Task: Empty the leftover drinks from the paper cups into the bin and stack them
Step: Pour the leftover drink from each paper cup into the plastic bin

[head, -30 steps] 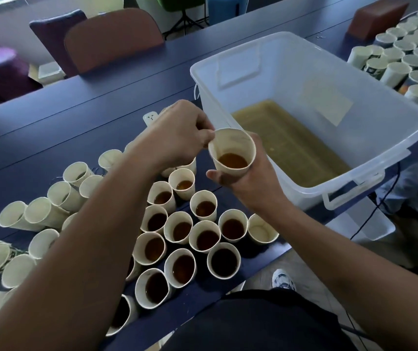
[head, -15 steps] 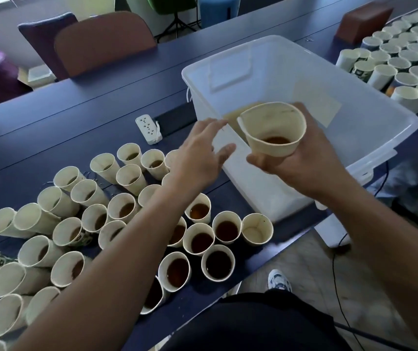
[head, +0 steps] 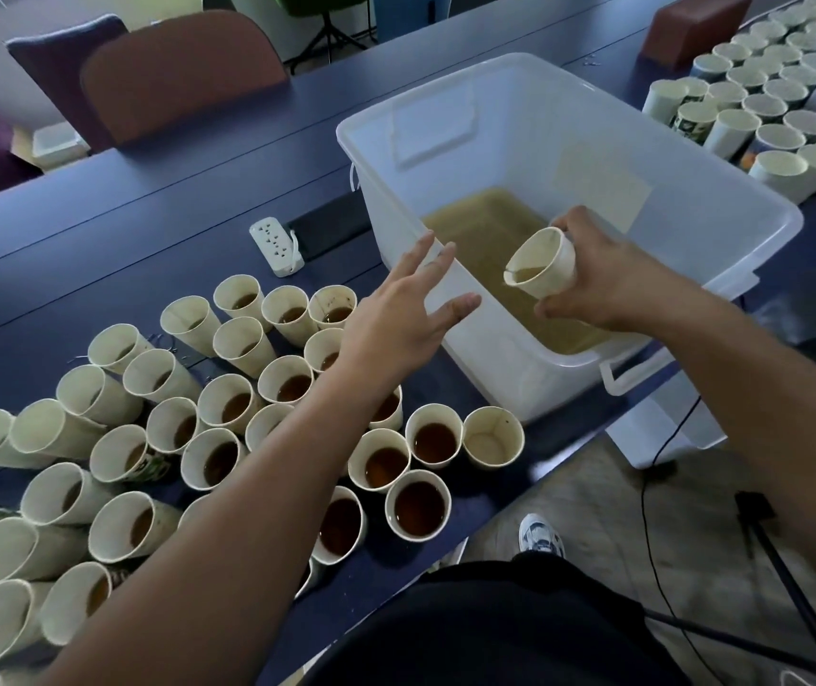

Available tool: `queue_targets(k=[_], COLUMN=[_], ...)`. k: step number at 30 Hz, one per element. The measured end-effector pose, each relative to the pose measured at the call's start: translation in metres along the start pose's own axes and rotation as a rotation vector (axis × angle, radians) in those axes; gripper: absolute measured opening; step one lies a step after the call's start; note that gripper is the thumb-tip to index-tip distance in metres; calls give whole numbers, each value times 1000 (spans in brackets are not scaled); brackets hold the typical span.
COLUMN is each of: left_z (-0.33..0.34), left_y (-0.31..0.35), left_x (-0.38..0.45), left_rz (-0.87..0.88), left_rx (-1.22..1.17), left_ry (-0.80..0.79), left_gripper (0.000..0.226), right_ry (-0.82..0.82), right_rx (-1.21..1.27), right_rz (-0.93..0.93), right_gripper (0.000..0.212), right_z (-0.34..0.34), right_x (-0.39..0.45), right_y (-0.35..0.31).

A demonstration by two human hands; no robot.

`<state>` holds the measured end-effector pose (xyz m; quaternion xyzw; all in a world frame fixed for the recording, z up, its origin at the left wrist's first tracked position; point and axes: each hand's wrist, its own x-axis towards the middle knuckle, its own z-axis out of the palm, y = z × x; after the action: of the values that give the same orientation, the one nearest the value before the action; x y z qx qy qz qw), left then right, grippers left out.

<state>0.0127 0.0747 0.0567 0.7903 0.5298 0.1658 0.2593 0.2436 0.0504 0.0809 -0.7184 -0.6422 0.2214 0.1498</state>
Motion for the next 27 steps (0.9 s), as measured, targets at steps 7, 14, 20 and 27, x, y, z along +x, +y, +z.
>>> queue_targets(k=[7, 14, 20, 27], left_z=[-3, -3, -3, -2], left_y=[3, 4, 4, 2], left_x=[0, 0, -1, 0], left_rz=[-11, -23, -24, -37], left_rx=[5, 15, -13, -20], left_ry=[-19, -31, -40, -38], left_gripper=[69, 69, 68, 68], right_ry=[-23, -13, -24, 38], right_rx=[-194, -427, -493, -686], right_rz=[-3, -35, -76, -186], right_gripper=[58, 56, 59, 61], right_z=[-2, 4, 6, 1], right_x=[7, 16, 20, 17], right_y=[-4, -7, -13, -17])
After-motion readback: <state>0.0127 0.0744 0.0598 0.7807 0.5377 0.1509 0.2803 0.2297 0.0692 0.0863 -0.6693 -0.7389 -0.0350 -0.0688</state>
